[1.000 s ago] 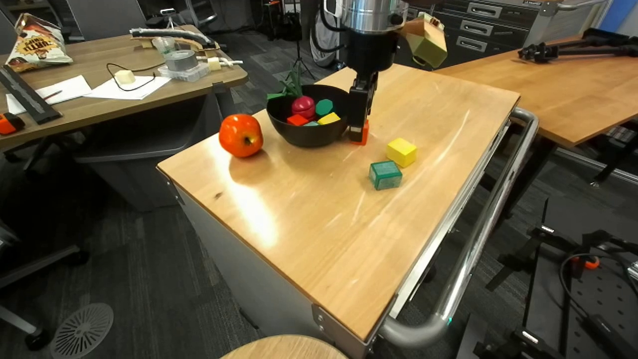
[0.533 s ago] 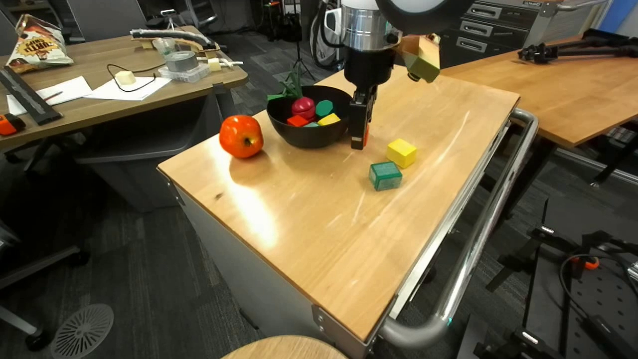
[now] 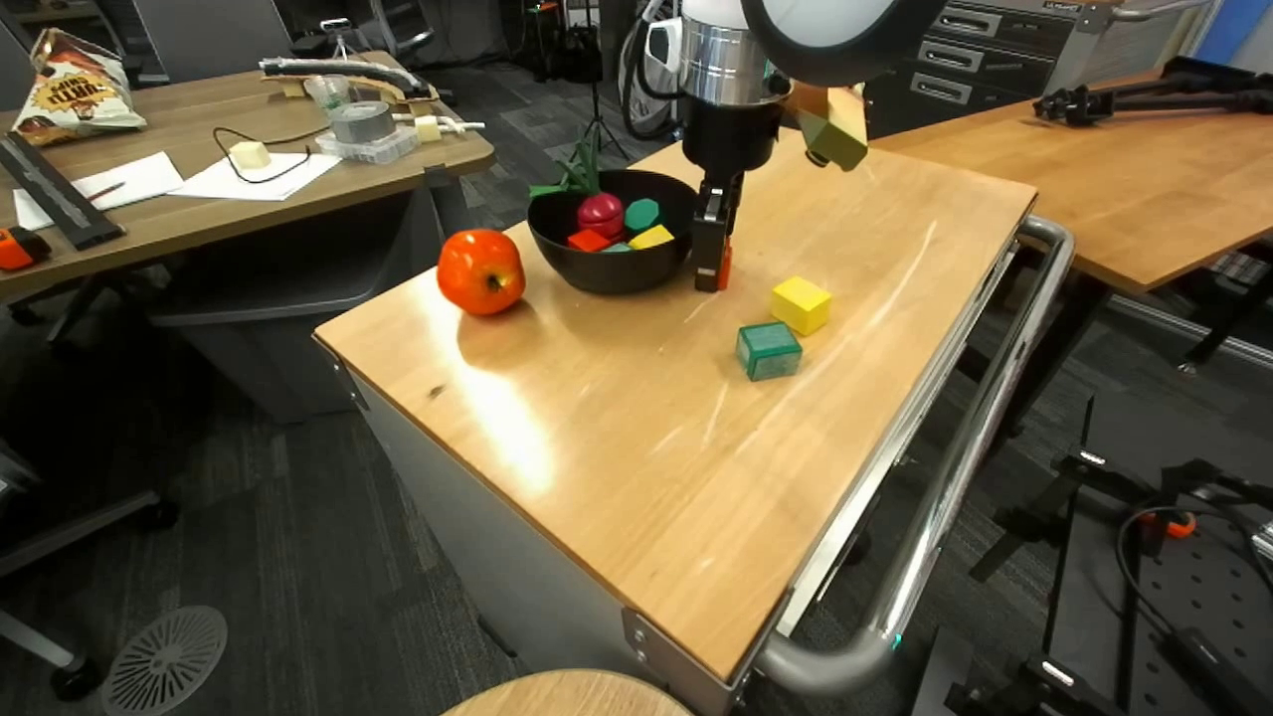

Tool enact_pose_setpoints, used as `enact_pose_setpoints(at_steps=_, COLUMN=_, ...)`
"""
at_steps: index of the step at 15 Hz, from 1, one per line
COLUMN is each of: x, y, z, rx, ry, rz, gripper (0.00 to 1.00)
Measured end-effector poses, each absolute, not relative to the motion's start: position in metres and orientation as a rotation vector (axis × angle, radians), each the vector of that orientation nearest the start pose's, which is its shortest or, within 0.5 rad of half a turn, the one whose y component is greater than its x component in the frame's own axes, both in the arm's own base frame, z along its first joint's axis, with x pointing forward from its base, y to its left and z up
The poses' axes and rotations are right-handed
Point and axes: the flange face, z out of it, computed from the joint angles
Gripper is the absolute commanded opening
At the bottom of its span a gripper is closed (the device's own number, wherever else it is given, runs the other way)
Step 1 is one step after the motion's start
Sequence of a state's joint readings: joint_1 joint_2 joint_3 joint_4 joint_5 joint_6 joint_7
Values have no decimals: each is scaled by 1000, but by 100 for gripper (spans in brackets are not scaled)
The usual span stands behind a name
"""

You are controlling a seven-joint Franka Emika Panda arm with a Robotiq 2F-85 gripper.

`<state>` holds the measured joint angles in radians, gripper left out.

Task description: Move the apple backwards, place the radish and blocks inside the black bowl

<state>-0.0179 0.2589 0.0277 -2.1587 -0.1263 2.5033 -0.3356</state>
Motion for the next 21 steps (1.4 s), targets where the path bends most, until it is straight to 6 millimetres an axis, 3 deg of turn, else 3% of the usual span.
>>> enact_pose_setpoints(at_steps=2, x=575, y=2, z=288, rx=-3142, ry=-723, rz=-130, gripper=34)
enact_pose_setpoints(at_steps=4, x=574, y=0, z=304, rx=-3131, ry=-763, rz=-171, gripper=34)
enact_pose_setpoints(at_steps=8, x=565, y=8, z=380, rx=-3110, ry=-877, rz=-435, gripper=34)
enact_pose_setpoints(at_steps=10, x=563, y=25, z=417, rx=-3076, ry=-943, rz=-588, gripper=34)
enact_pose_setpoints(at_steps=12, x=565, y=50, z=436, rx=-3031, ry=-1008, rz=-686, gripper=34)
enact_pose_setpoints(at_steps=14, x=573, y=72, z=436, rx=-3000, ry=-1056, rz=-696, gripper=34)
enact_pose_setpoints(at_steps=16, x=587, y=83, z=421, rx=-2994, ry=-1075, rz=-663, gripper=34)
enact_pose_setpoints(at_steps=21, x=628, y=76, z=369, rx=-3071, ry=-1076, rz=-559, gripper=34)
